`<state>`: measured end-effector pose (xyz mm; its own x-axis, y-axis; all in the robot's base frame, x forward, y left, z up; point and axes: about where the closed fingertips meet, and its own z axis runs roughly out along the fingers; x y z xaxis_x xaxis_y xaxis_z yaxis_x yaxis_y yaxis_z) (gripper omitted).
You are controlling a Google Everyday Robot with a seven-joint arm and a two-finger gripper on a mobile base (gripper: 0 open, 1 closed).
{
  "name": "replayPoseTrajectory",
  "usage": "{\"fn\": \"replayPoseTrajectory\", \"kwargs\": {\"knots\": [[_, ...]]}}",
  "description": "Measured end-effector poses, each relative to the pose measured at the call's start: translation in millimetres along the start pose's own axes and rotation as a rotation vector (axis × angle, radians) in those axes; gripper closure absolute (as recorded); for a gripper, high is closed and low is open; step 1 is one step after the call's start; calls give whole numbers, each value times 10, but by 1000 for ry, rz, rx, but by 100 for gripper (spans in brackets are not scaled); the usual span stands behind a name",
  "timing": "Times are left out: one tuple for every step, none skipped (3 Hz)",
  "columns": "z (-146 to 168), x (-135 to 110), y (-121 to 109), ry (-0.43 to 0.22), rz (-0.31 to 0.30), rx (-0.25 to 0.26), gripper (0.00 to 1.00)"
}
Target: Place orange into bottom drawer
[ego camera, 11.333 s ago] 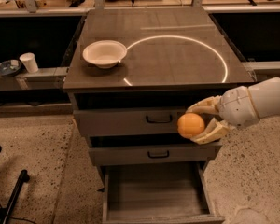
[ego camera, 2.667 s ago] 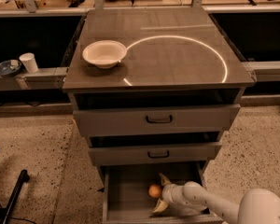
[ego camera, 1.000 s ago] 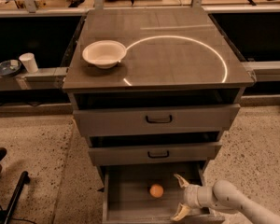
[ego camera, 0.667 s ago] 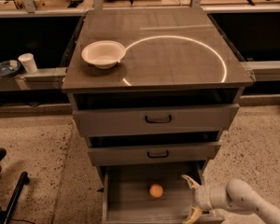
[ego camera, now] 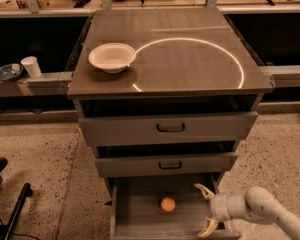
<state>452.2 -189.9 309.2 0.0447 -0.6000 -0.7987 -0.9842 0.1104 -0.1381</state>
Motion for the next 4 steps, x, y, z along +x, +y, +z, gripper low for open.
{"fn": "replayPoseTrajectory", "kwargs": {"knots": [[-318,-85,-121,-28,-34,33,0],[-731,-220,-195,-40,-88,86,0],[-1324,-588,-216,-3,-215,174,0],[-1848,-1167,-66,64,-368,251,0]]}}
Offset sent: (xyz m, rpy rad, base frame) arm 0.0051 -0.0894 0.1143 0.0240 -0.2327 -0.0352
